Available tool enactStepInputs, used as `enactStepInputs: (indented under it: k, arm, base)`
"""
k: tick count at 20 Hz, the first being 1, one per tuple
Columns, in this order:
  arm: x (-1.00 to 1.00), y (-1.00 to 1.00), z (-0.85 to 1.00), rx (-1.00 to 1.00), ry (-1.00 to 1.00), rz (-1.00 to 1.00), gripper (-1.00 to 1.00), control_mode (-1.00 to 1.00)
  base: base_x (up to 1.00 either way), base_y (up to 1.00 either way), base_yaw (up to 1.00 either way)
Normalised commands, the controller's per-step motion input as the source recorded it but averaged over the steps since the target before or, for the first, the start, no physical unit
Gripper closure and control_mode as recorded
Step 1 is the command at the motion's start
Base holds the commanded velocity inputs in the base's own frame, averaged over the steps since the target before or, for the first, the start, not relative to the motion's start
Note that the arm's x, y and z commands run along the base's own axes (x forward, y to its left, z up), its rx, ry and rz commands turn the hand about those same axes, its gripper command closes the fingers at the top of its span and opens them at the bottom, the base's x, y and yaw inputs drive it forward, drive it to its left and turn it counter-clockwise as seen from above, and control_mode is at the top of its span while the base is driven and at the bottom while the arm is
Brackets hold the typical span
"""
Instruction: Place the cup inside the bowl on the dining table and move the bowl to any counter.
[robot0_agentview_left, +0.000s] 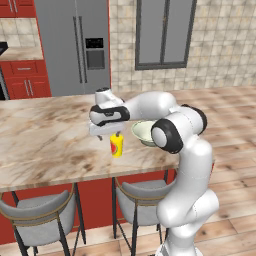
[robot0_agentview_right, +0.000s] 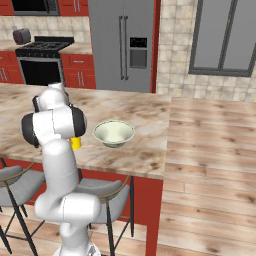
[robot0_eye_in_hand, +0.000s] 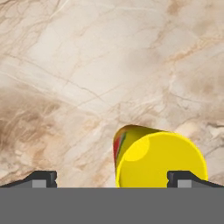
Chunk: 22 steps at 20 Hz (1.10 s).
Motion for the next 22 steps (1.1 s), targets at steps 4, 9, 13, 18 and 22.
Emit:
enactStepInputs:
  k: [4, 9, 13, 18, 22]
  arm:
    - [0.07, -0.01, -0.18, 0.00, 0.00, 0.00, -1.00, -1.00]
    - [0.12, 0.00, -0.22, 0.00, 0.00, 0.00, -1.00, -1.00]
    - [0.13, 0.00, -0.22, 0.00, 0.00, 0.00, -1.00, -1.00]
    - [0.04, 0.00, -0.18, 0.00, 0.00, 0.00, -1.00, -1.00]
    - [0.00, 0.05, -0.02, 0.00, 0.00, 0.01, -1.00, -1.00]
  base:
    - [0.00, 0.00, 0.00]
    - [0.00, 0.00, 0.00]
    - [0.00, 0.00, 0.00]
    - [0.00, 0.00, 0.00]
    - [0.00, 0.00, 0.00]
